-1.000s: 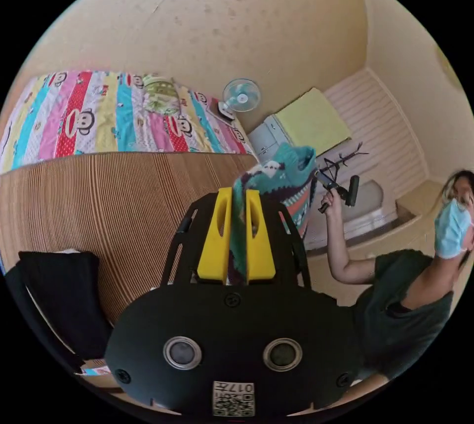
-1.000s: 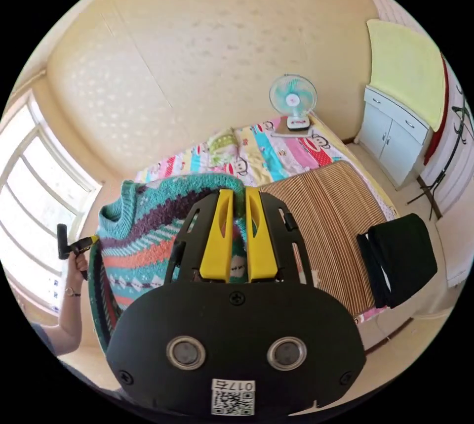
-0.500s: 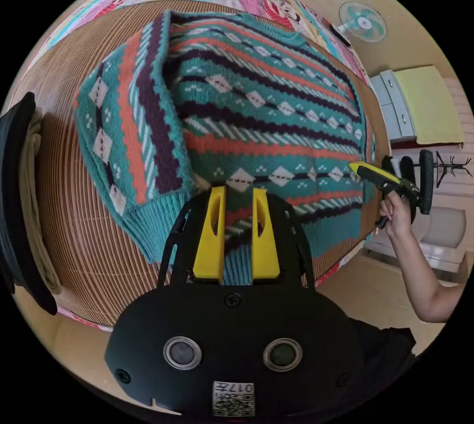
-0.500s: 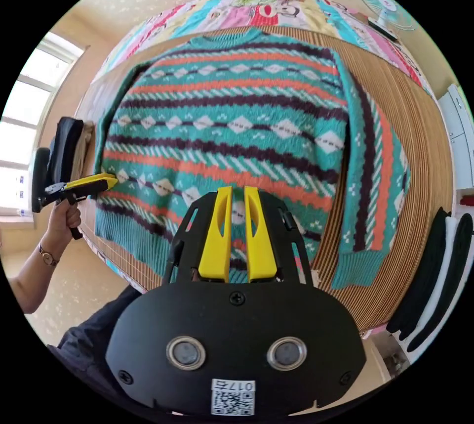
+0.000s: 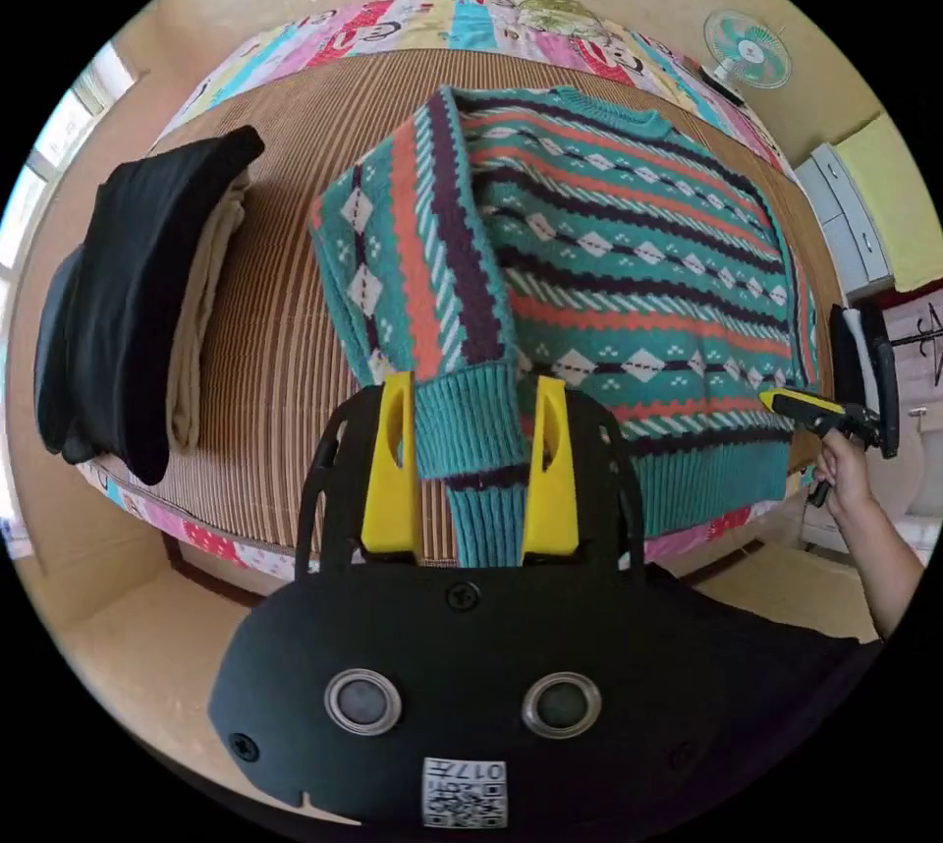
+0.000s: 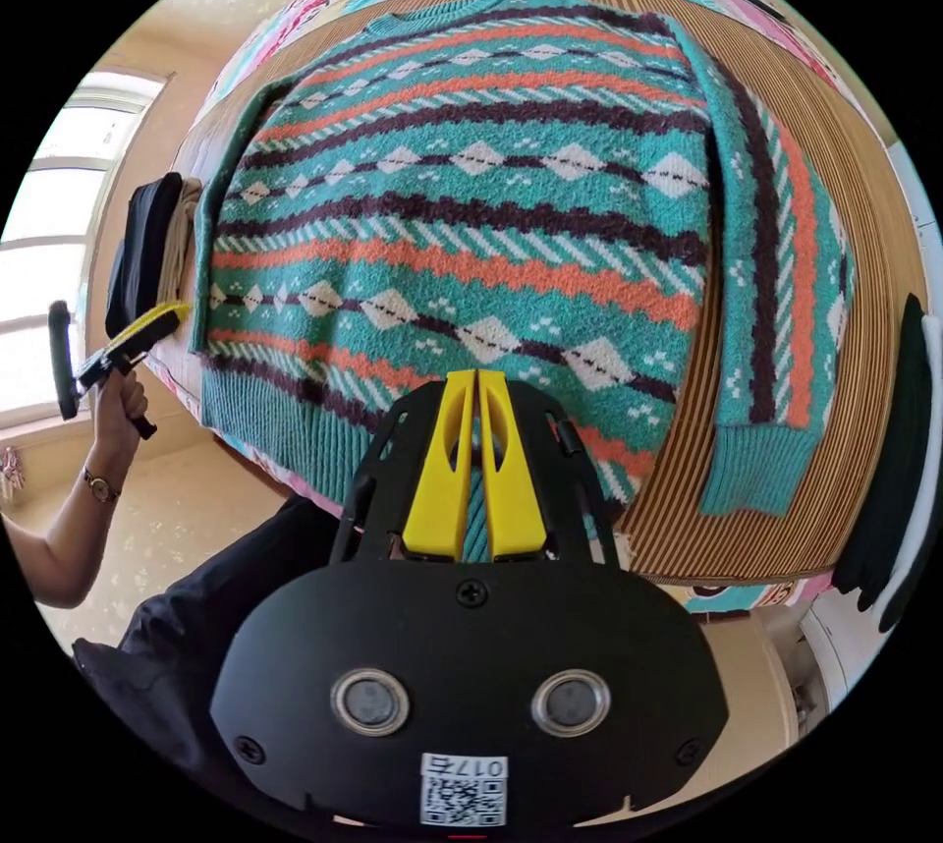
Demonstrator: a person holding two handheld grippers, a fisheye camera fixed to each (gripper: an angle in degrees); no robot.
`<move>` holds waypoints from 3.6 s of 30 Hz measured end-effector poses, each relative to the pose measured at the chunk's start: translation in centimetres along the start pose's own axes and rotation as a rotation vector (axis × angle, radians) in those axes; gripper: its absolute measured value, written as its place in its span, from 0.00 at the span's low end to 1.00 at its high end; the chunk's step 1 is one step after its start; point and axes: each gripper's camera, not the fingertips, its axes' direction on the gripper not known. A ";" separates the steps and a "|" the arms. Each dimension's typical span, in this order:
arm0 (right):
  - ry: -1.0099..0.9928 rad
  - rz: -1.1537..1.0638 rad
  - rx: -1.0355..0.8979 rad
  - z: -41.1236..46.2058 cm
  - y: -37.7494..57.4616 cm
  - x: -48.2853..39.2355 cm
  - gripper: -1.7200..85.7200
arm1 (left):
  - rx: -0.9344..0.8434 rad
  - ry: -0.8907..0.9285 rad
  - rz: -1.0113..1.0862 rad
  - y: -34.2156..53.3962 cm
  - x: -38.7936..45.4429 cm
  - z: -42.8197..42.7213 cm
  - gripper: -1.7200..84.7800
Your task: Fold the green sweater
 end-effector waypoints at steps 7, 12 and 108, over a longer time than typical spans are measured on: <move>-0.038 -0.033 -0.005 -2.0 -0.6 -0.6 0.03 | -0.192 0.259 -0.145 -3.3 -7.2 -1.4 0.09; -0.129 0.060 0.012 -2.6 0.1 1.4 0.03 | 0.062 0.718 -0.370 -5.8 -15.8 -13.3 0.08; -0.112 0.183 -0.257 -2.8 9.0 17.9 0.16 | -0.240 0.462 -0.082 9.9 -27.3 0.7 0.15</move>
